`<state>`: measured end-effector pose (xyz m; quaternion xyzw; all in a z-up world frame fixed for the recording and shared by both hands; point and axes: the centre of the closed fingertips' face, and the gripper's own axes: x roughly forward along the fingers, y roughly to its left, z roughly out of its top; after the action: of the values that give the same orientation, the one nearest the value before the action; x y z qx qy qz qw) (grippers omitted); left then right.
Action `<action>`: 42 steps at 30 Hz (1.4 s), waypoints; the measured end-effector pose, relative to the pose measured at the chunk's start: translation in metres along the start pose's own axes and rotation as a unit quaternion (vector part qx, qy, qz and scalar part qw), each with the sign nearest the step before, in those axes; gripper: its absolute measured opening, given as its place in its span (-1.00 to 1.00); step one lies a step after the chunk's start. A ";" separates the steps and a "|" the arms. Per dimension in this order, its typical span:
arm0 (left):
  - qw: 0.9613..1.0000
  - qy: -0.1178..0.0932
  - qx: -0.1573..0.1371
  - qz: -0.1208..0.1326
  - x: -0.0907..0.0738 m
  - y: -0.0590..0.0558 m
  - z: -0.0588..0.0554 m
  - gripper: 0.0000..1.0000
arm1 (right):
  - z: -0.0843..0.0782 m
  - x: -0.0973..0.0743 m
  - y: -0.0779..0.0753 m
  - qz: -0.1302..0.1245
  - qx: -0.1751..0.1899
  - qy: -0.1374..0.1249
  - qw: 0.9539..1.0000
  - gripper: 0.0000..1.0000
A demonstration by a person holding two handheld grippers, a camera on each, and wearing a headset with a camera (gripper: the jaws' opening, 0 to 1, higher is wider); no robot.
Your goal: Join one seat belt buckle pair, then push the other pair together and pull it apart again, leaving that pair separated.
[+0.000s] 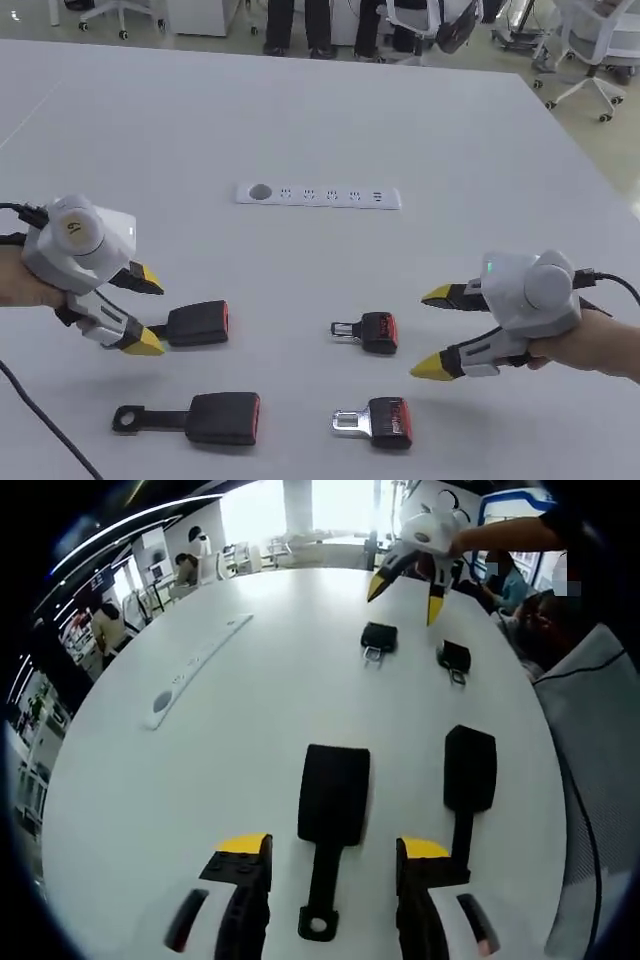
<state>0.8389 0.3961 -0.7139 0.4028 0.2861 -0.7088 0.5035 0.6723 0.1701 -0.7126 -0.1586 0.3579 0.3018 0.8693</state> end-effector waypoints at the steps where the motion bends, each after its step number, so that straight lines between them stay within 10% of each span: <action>1: 1.000 0.002 0.002 -0.004 0.002 -0.001 0.001 -0.01 | 0.000 0.002 -0.001 0.001 -0.001 -0.001 1.000 0.11; 16: 0.997 0.061 0.041 -0.022 0.025 0.005 -0.004 -0.15 | 0.005 0.031 -0.008 0.018 -0.016 0.016 1.000 -0.13; 42: 0.993 0.075 0.074 -0.049 0.034 -0.001 -0.007 -0.34 | -0.004 0.047 -0.008 0.036 -0.031 0.061 0.997 -0.36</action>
<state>0.8345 0.3855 -0.7466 0.4762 0.2894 -0.7198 0.4139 0.7018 0.1813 -0.7492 -0.1903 0.4059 0.3338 0.8292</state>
